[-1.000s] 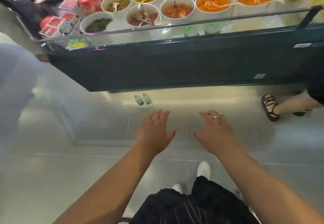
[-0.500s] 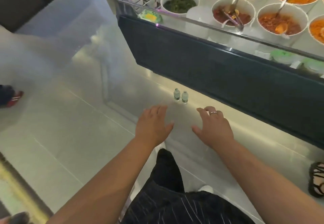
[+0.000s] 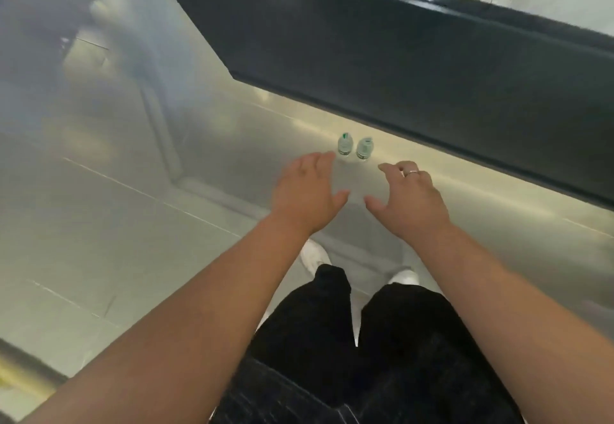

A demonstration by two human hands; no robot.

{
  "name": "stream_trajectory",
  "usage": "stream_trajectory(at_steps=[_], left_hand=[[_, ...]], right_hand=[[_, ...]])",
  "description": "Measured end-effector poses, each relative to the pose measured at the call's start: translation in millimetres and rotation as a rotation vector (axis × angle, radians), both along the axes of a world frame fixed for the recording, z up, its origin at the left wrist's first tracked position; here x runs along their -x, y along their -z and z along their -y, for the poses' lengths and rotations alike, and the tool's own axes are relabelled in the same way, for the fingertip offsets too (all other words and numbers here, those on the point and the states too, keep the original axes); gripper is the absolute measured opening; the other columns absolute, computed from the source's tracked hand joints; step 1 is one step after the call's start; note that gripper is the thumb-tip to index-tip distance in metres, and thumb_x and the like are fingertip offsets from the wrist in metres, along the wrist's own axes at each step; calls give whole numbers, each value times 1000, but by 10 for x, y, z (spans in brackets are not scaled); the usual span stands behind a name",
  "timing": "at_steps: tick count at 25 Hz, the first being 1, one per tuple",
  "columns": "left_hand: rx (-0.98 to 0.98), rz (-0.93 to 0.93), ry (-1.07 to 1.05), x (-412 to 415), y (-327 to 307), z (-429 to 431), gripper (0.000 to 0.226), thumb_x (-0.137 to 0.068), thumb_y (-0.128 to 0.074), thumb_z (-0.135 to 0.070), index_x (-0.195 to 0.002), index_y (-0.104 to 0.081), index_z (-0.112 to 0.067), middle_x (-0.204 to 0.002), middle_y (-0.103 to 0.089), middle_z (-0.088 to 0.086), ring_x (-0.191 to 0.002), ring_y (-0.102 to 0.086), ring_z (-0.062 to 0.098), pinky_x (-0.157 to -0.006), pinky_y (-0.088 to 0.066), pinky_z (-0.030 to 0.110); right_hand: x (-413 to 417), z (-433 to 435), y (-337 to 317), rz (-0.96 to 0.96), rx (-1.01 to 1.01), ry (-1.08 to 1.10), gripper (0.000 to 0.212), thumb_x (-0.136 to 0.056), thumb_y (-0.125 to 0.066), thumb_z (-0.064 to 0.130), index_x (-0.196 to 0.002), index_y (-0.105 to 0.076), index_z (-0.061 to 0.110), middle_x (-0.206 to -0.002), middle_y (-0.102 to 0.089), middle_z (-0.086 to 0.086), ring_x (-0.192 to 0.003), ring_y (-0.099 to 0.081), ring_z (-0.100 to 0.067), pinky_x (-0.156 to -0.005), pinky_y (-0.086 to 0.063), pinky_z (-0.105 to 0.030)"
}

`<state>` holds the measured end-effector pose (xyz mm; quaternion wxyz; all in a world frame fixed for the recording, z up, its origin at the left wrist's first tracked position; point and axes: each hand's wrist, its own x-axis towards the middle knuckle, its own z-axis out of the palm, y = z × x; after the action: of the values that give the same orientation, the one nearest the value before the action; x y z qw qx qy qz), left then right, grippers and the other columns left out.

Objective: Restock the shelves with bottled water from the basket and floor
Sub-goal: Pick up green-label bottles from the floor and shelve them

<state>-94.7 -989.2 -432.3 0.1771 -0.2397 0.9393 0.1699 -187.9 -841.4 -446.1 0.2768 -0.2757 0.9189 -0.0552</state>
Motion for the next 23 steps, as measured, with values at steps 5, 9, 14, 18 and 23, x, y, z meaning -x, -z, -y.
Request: stream_trajectory(at_steps=[5, 9, 14, 18, 23], left_hand=[[-106, 73, -28, 496, 1231, 267, 74, -93, -51, -49, -153, -19, -18, -153, -34, 8, -140, -31, 27, -110, -30, 38], [-136, 43, -68, 693, 2433, 339, 77, -95, -51, -50, -153, -19, -11, -151, -37, 11, -137, -37, 30, -110, -29, 37], [-142, 121, -128, 888, 4126, 402, 81, -95, -49, -53, -155, -10, -14, -155, -30, 10, -140, -32, 28, -114, -24, 34], [-143, 89, -142, 1072, 5142, 409, 87, -91, -56, -53, -155, -11, -16, -156, -31, 8, -140, -35, 30, -112, -30, 38], [-291, -97, -362, 1566, 5979, 606, 102, -84, -71, -48, -155, -4, -20, -159, -29, 2, -141, -36, 25, -112, -34, 40]], right_hand=[[311, 252, 1173, 90, -71, 123, 70, -87, -59, 46, -148, -34, 22, -145, -35, -8, -130, -37, -31, -102, -42, -43], [550, 282, 2422, 161, -102, 205, 70, -87, -61, 47, -148, -35, 22, -145, -35, -11, -132, -37, -32, -104, -39, -40], [887, 257, 4103, 190, -136, 221, 72, -85, -64, 48, -146, -36, 22, -145, -37, -12, -132, -40, -32, -102, -39, -40], [1225, 246, 5198, 142, -116, 217, 80, -83, -68, 47, -148, -31, 17, -143, -39, -16, -129, -44, -36, -101, -40, -42], [1699, 459, 6047, 241, 141, 365, 98, -78, -77, 35, -153, -14, 24, -151, -33, -5, -133, -41, -23, -95, -37, -30]])
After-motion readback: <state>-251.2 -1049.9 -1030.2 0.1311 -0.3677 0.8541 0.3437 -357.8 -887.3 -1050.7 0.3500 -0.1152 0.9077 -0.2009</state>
